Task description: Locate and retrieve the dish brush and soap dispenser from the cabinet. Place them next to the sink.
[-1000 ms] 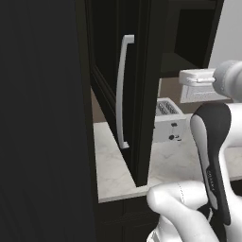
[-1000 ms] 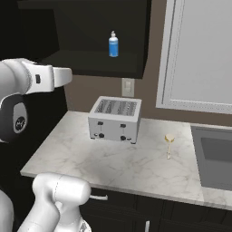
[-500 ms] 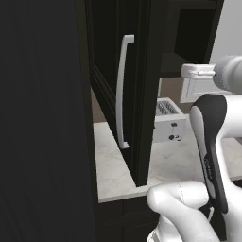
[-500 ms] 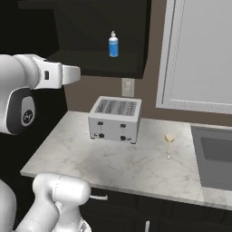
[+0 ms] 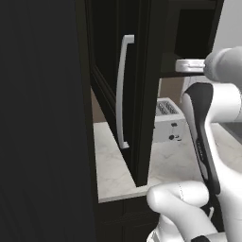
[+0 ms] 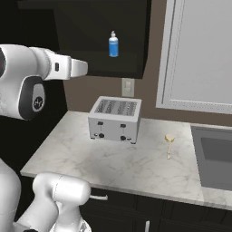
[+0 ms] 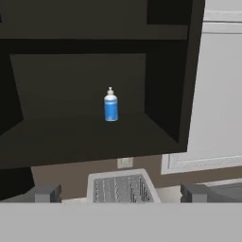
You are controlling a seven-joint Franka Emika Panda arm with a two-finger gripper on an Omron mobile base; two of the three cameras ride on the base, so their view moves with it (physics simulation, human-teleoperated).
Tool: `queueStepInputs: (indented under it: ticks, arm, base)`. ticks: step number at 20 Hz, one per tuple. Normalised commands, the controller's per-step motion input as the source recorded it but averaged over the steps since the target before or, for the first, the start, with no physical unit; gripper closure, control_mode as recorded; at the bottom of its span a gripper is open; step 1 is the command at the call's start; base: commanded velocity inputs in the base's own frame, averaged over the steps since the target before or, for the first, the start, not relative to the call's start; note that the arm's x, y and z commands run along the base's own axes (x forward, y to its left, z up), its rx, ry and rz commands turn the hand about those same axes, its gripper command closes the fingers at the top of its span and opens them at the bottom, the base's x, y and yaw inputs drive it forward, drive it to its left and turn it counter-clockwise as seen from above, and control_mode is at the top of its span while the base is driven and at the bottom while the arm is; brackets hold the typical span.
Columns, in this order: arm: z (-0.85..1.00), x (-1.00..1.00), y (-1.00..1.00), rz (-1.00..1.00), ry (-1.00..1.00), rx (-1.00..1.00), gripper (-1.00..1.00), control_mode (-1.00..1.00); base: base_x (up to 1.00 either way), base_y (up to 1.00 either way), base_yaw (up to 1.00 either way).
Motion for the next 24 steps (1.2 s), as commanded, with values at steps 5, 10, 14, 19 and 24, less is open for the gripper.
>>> queueStepInputs:
  ticks: [5, 10, 14, 19, 24]
  arm:
    - [0.00, 0.41, 0.00, -0.02, 0.05, 0.00, -1.00, -1.00]
    - [-0.02, 0.44, 0.00, -0.01, 0.01, 0.00, -1.00, -1.00]
    - [-0.11, 0.38, 0.00, 0.00, -0.04, 0.00, -1.00, -1.00]
    - [-0.08, 0.35, 0.00, 0.00, -0.04, 0.00, -1.00, -1.00]
    - [0.00, 0.37, 0.00, 0.00, 0.00, 0.00, -1.00, -1.00]
  base:
    - [0.00, 0.00, 0.00]
    - [0.00, 0.00, 0.00]
    - [0.00, 0.00, 0.00]
    - [0.00, 0.00, 0.00]
    - [0.00, 0.00, 0.00]
